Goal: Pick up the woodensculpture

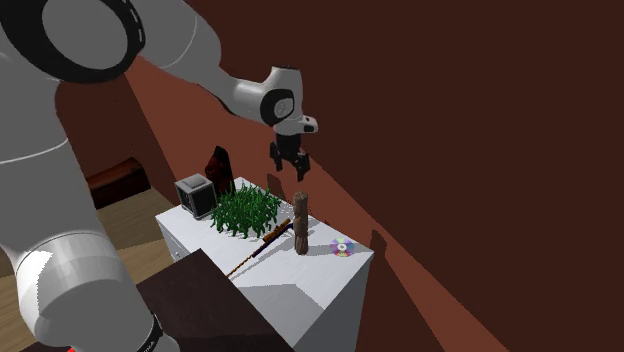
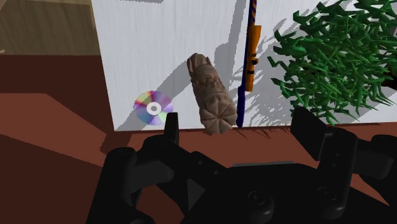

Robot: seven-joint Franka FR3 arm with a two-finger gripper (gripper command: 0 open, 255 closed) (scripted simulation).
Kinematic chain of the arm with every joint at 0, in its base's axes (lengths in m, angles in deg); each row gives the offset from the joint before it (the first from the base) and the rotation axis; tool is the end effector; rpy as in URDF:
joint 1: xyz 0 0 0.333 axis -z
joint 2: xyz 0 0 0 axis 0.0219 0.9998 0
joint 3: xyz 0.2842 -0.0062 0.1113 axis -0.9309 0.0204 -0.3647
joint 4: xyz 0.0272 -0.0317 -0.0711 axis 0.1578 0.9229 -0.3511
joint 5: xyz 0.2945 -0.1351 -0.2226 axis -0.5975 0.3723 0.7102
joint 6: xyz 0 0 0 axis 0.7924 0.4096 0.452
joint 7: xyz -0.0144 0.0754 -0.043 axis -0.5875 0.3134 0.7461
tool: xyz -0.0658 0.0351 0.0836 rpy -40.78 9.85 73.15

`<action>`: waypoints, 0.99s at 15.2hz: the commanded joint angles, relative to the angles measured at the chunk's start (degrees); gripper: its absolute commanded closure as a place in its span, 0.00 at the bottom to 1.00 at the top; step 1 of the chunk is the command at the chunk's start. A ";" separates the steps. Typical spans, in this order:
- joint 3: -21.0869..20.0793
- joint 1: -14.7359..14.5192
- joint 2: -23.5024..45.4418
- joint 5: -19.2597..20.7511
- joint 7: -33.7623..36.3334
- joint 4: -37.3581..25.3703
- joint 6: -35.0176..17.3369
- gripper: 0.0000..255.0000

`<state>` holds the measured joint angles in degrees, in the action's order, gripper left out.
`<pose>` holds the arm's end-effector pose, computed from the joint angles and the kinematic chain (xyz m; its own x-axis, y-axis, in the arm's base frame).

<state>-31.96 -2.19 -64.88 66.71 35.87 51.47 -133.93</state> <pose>0.5404 0.1037 0.3565 0.9952 0.0900 0.0395 0.0922 -0.9941 -0.0573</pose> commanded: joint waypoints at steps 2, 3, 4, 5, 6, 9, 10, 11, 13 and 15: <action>0.02 -0.34 6.68 1.24 1.14 -3.62 -2.19 0.00; 0.07 -0.54 8.94 1.67 1.57 -5.08 -2.70 0.00; 0.15 -0.77 11.21 2.08 1.99 -6.62 -3.14 0.00; 0.25 -1.02 13.48 2.48 2.39 -8.22 -3.51 0.00; 0.37 -1.28 15.76 2.86 2.76 -9.90 -3.82 0.00; 0.80 -2.12 22.62 3.85 3.75 -15.37 -4.34 0.00; 0.91 -2.33 24.18 4.03 3.94 -16.72 -4.37 0.00; 0.97 -2.38 24.69 4.10 3.96 -16.65 -4.95 0.00; 1.08 -2.46 25.74 4.25 3.99 -16.55 -6.08 0.00; 1.19 -2.55 26.81 4.40 4.03 -16.51 -7.19 0.00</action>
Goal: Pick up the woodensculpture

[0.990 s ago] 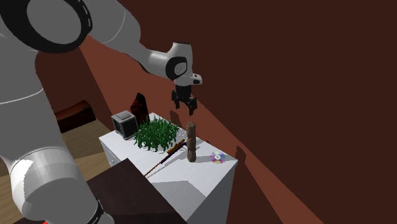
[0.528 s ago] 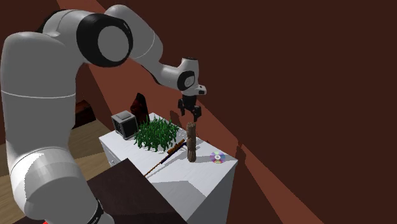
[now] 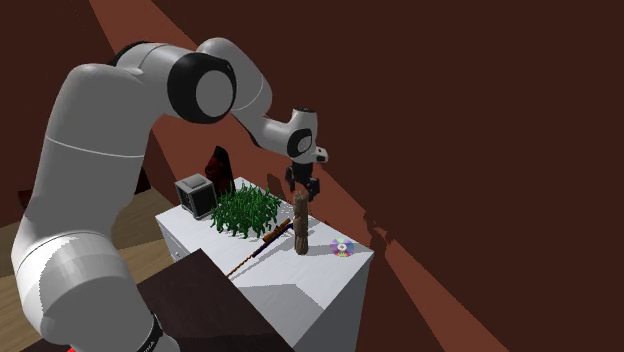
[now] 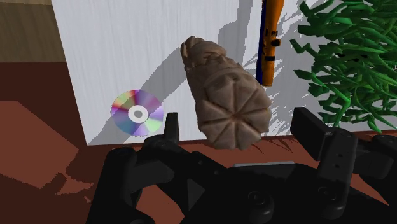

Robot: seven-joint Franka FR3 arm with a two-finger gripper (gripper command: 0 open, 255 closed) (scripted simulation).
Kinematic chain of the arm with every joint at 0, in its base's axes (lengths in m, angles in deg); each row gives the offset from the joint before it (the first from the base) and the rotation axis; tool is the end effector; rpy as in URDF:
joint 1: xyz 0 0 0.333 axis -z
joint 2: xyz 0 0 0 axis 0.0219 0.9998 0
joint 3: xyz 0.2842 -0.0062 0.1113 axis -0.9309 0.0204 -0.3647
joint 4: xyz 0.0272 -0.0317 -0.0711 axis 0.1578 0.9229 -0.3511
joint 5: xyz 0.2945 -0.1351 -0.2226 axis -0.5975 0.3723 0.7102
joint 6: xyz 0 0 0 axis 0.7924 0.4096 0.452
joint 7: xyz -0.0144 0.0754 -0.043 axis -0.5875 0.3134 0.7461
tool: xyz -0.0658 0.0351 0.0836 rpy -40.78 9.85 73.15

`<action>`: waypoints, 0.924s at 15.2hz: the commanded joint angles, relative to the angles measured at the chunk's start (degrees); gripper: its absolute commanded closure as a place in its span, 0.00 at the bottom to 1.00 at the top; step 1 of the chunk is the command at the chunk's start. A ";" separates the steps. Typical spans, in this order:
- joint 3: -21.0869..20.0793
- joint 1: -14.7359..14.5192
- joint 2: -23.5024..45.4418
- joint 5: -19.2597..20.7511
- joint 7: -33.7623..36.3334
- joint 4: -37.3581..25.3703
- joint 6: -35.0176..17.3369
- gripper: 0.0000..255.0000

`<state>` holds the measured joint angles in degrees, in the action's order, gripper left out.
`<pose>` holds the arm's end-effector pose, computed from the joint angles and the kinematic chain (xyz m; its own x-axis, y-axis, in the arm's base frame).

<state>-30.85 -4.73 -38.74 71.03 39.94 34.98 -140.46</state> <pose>0.6197 0.1291 0.2217 0.9970 0.0757 -0.0133 0.0748 -0.9954 -0.0602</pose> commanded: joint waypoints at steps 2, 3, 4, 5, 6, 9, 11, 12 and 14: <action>0.19 -0.10 1.77 0.23 0.00 -0.03 -1.76 0.00; 0.23 -0.13 2.09 0.28 0.01 -0.02 -2.08 0.00; 0.23 -0.13 2.09 0.28 0.01 -0.03 -2.07 0.00; 0.23 -0.04 1.95 0.26 -0.08 0.11 -2.07 1.00; 0.23 -0.03 1.96 0.25 -0.10 0.10 -2.07 1.00; 0.22 -0.03 1.83 0.24 -0.09 0.35 -2.18 1.00; 0.21 -0.02 1.77 0.23 -0.10 0.38 -2.16 1.00; 0.21 -0.02 1.78 0.23 -0.10 0.34 -2.13 1.00; 0.23 -0.13 2.09 0.28 0.01 -0.04 -2.07 1.00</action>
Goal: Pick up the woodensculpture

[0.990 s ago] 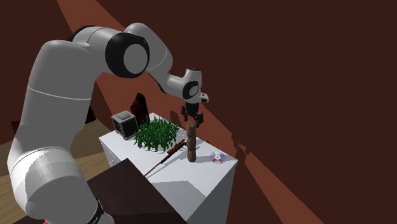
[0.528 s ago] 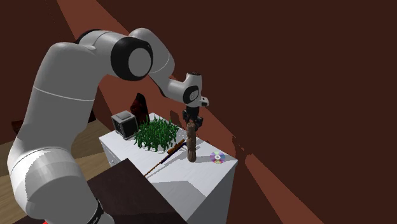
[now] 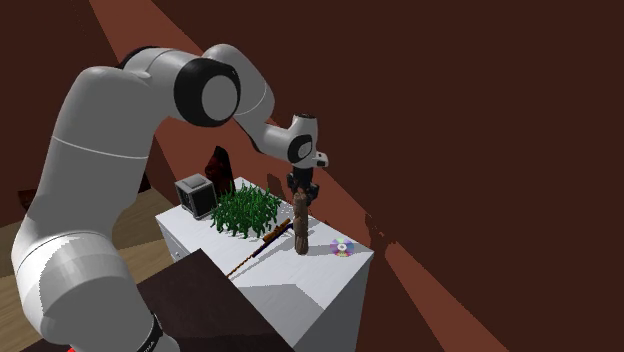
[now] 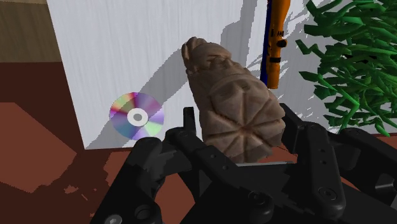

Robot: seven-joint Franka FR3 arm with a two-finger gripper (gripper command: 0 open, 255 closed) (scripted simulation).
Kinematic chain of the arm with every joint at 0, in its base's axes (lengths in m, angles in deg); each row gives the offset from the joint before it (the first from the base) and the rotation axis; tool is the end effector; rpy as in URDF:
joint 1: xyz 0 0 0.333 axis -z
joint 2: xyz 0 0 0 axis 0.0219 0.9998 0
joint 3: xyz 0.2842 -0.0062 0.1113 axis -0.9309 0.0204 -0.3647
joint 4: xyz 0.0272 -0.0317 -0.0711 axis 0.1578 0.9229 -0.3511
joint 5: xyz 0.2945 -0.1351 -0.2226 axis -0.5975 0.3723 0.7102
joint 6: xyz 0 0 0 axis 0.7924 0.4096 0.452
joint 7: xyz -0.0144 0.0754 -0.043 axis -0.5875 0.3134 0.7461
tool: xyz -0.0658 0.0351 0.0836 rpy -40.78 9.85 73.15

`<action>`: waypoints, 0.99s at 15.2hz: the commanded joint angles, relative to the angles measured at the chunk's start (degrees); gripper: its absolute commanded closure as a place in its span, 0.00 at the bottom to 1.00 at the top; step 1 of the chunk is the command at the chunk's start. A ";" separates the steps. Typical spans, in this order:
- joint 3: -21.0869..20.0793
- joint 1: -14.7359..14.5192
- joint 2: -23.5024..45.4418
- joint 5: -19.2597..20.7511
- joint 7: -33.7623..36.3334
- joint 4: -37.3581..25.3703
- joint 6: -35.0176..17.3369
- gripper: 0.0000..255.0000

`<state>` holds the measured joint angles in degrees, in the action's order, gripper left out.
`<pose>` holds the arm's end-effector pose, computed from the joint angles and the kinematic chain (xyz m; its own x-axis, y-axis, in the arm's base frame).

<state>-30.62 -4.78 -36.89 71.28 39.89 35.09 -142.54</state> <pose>0.6195 0.1276 0.2037 0.9971 0.0751 -0.0110 0.0744 -0.9954 -0.0603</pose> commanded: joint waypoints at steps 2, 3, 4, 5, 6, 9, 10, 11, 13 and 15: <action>-0.12 0.02 -0.87 -0.12 0.03 -0.11 1.10 1.00; -0.18 0.06 -1.42 -0.20 0.01 -0.11 1.64 1.00; -0.23 0.11 -1.94 -0.27 -0.01 -0.16 2.21 1.00; -0.29 0.15 -2.47 -0.35 -0.03 -0.19 2.77 1.00; -0.34 0.19 -3.00 -0.42 -0.05 -0.24 3.34 1.00; -0.49 0.32 -4.52 -0.64 -0.10 -0.45 5.07 1.00; -0.54 0.35 -5.01 -0.71 -0.12 -0.55 5.65 1.00; -0.58 0.39 -5.49 -0.79 -0.14 -0.66 6.24 1.00; -0.67 0.46 -6.44 -0.93 -0.17 -0.92 7.44 1.00; -0.75 0.53 -7.35 -1.07 -0.20 -1.23 8.65 1.00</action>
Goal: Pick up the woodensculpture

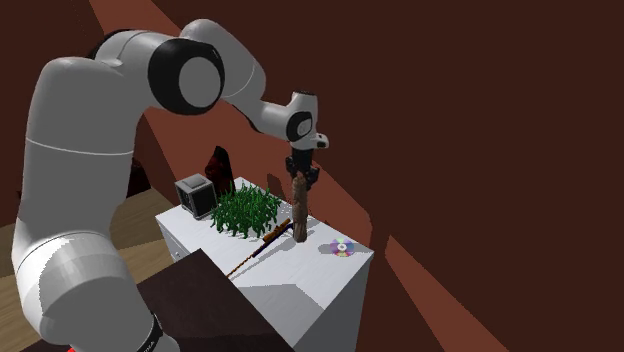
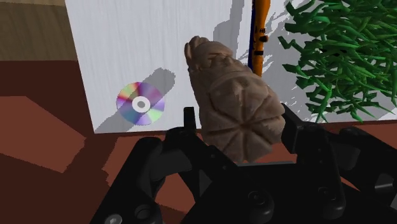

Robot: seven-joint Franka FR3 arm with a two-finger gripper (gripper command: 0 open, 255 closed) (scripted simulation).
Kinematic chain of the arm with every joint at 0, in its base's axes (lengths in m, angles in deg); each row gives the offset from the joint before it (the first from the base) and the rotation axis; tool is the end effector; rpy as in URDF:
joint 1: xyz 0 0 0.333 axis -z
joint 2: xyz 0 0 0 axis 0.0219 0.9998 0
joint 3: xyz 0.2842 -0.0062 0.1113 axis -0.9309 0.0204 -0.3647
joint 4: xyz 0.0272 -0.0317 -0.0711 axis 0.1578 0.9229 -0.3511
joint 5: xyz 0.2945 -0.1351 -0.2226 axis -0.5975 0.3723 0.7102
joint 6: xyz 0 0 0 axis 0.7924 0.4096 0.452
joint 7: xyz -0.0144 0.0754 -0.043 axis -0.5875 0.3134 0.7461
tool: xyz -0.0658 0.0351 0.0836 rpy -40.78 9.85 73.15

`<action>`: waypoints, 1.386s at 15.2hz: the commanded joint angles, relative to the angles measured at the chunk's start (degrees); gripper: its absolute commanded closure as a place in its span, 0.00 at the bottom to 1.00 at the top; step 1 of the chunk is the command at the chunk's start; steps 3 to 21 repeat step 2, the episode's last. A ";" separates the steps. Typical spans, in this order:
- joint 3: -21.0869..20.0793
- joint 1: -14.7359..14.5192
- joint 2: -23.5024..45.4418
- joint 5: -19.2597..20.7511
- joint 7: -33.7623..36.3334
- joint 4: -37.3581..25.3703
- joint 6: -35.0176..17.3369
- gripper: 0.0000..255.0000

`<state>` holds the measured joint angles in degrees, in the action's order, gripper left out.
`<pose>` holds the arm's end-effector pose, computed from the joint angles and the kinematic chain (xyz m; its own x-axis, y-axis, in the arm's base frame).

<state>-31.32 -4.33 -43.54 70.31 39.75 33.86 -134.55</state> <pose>0.6215 0.1291 0.2738 0.9970 0.0756 -0.0137 0.0746 -0.9954 -0.0604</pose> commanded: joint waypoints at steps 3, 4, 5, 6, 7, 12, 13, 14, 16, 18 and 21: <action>-0.06 0.08 -0.77 -0.11 -0.06 -0.02 0.74 1.00; -0.06 0.08 -0.77 -0.11 -0.06 -0.02 0.74 1.00; -0.06 0.08 -0.77 -0.11 -0.06 -0.02 0.74 1.00; -0.06 0.08 -0.77 -0.11 -0.06 -0.02 0.74 1.00; -0.06 0.08 -0.77 -0.11 -0.06 -0.02 0.74 1.00; -0.06 0.08 -0.77 -0.11 -0.06 -0.02 0.74 1.00; -0.06 0.08 -0.77 -0.11 -0.06 -0.02 0.74 1.00; -0.06 0.08 -0.77 -0.11 -0.06 -0.02 0.74 1.00; -0.06 0.08 -0.77 -0.11 -0.06 -0.02 0.74 1.00; -0.06 0.08 -0.77 -0.11 -0.06 -0.02 0.74 1.00; -0.06 0.08 -0.77 -0.11 -0.06 -0.02 0.74 1.00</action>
